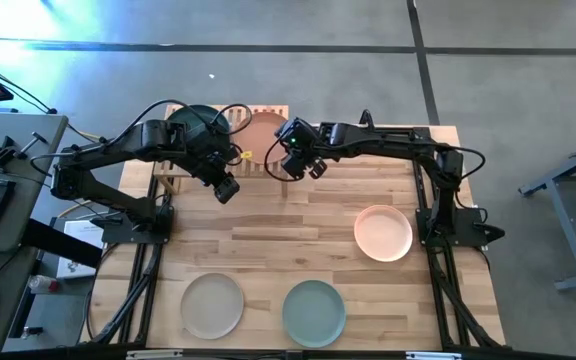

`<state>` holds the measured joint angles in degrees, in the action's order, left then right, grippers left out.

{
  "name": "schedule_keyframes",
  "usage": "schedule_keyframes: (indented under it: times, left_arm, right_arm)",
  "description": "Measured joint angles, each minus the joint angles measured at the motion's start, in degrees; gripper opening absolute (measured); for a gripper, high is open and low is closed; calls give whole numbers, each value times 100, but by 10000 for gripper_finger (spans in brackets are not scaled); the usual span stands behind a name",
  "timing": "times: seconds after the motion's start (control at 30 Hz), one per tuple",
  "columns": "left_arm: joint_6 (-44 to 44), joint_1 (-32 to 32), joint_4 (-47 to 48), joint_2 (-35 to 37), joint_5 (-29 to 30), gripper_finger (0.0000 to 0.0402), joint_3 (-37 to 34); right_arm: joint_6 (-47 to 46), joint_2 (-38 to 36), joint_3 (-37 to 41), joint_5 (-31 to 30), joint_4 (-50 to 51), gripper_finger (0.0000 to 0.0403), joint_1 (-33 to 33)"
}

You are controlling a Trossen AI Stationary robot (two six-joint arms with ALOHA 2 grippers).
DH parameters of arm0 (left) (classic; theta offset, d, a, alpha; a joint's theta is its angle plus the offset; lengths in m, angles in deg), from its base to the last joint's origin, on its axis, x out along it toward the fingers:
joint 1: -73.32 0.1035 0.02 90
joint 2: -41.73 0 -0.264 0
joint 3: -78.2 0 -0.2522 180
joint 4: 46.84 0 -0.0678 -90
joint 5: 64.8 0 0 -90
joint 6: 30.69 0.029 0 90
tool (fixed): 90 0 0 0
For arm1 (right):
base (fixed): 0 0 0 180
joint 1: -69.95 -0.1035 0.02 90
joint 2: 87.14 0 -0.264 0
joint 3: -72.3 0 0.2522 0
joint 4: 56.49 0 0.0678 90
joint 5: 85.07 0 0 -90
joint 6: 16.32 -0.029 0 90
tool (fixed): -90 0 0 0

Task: Place and stack plates onto a shelf
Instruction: Put the brown plate on the top of the shelf, then stack the gray plate on the top of the brown plate

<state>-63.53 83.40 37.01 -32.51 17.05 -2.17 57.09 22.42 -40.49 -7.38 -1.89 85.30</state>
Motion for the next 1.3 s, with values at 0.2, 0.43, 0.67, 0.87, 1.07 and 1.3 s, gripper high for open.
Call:
schedule_keyframes:
  times: [0.2, 0.43, 0.67, 0.87, 1.07, 1.3]
  left_arm:
    - [0, 0, 0, 0, -1, 78, 0]
    - [-11, 0, 0, 0, -1, 78, 0]
    - [-4, 2, -2, 0, 0, 78, 0]
    - [-7, 2, 0, -1, -2, 78, 0]
    - [-67, -27, 25, 0, 3, 78, 0]
    - [-49, -430, 642, 0, 436, 78, 0]
  right_arm:
    - [28, 0, 0, 21, -31, 53, -73]
    - [5, -15, 0, -224, -264, 57, -110]
    - [-9, -92, -2, -519, -208, 57, -235]
    - [-11, -94, -2, -957, -144, 57, -409]
    - [-298, -178, -1, -1628, 147, 57, -528]
    - [-1561, -556, 0, -1355, 1142, 57, -630]
